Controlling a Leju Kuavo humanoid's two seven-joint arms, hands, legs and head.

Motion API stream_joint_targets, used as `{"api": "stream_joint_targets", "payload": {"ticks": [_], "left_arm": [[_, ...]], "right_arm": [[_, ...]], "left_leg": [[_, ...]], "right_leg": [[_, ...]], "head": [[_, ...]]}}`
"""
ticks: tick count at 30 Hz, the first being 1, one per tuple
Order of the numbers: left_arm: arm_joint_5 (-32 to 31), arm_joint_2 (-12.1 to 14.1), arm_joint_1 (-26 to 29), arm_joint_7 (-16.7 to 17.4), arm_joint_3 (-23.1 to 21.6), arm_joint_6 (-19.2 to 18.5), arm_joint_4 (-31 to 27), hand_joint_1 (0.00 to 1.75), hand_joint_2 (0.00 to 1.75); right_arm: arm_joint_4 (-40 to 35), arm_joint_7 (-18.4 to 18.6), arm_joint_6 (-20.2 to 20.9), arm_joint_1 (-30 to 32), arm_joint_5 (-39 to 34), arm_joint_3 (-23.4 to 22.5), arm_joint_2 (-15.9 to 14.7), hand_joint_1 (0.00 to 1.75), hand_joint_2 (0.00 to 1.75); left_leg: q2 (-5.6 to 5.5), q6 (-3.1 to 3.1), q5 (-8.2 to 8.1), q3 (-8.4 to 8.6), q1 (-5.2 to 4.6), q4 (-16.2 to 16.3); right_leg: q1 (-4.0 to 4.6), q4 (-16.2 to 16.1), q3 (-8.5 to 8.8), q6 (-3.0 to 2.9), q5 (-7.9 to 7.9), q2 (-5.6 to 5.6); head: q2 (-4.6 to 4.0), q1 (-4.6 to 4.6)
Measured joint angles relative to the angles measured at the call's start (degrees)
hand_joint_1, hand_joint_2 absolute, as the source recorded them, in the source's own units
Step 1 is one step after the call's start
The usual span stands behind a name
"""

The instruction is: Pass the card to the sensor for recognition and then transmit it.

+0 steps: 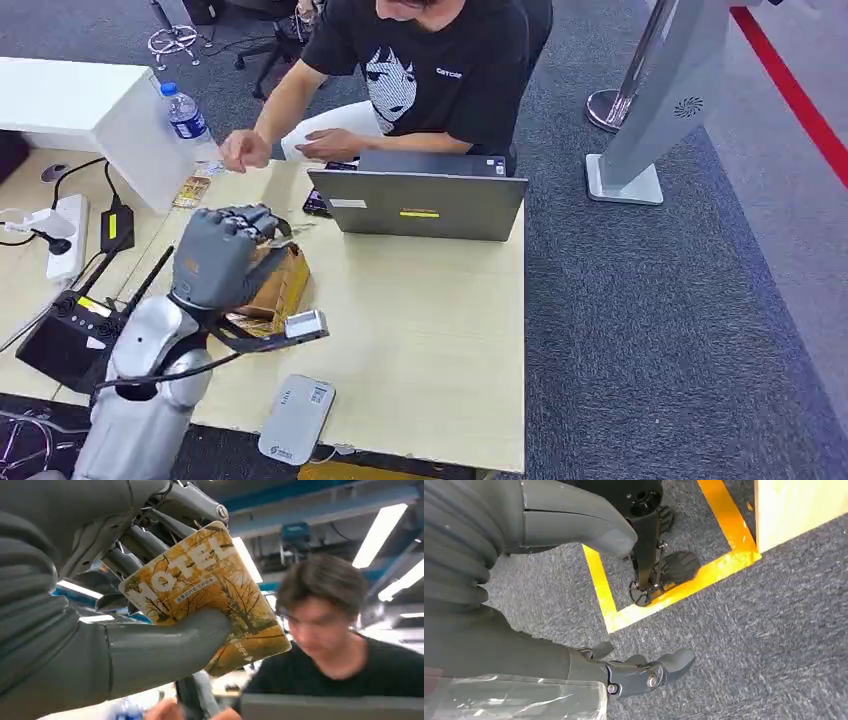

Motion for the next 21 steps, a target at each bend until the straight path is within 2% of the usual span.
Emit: {"api": "stream_joint_targets", "payload": {"ticks": [3, 5, 8, 14, 21], "left_arm": [[1.38, 1.18, 2.32, -0.13, -2.50, 0.29, -0.02, 1.75, 1.75], [2.21, 2.32, 3.97, -0.90, -4.08, -0.79, -0.31, 1.75, 1.75], [2.60, 5.32, 6.76, -1.90, -7.57, -2.10, -0.33, 1.75, 1.75], [3.72, 11.13, 10.58, -2.23, -11.50, -3.04, -0.33, 1.75, 1.75], [7.24, 18.70, 13.52, -1.81, -13.08, -6.42, -2.21, 1.75, 1.75]], "right_arm": [[0.00, 0.00, -0.04, 0.00, 0.02, -0.55, 0.00, 0.00, 1.75], [0.00, -0.07, -0.07, 0.02, 0.04, -1.21, 0.00, 0.00, 1.75], [0.00, -0.17, -0.07, 0.06, 0.04, -1.95, 0.00, 0.00, 1.75], [0.00, -0.19, -0.09, 0.13, 0.02, -3.30, 0.00, 0.00, 1.75], [0.00, -0.24, -0.07, 0.25, 0.33, -4.66, 0.00, 0.00, 1.75]], "left_leg": [[-0.01, 0.00, 0.00, -0.01, 0.00, 0.00], [0.00, 0.00, 0.00, 0.00, 0.00, -0.01], [0.05, 0.00, 0.00, 0.02, 0.01, -0.02], [0.03, 0.00, 0.00, 0.00, 0.02, -0.02], [0.02, -0.01, 0.01, 0.00, 0.03, -0.03]], "right_leg": [[0.00, 0.00, 0.00, 0.00, 0.00, -0.01], [0.00, 0.00, 0.01, 0.00, 0.00, -0.01], [0.01, 0.01, -0.01, 0.00, 0.00, 0.04], [0.02, 0.01, -0.01, -0.01, -0.02, 0.02], [0.02, 0.01, -0.01, -0.01, -0.02, 0.01]], "head": [[0.00, 0.02], [0.00, 0.02], [0.00, 0.00], [0.00, 0.02], [0.00, 0.00]]}}
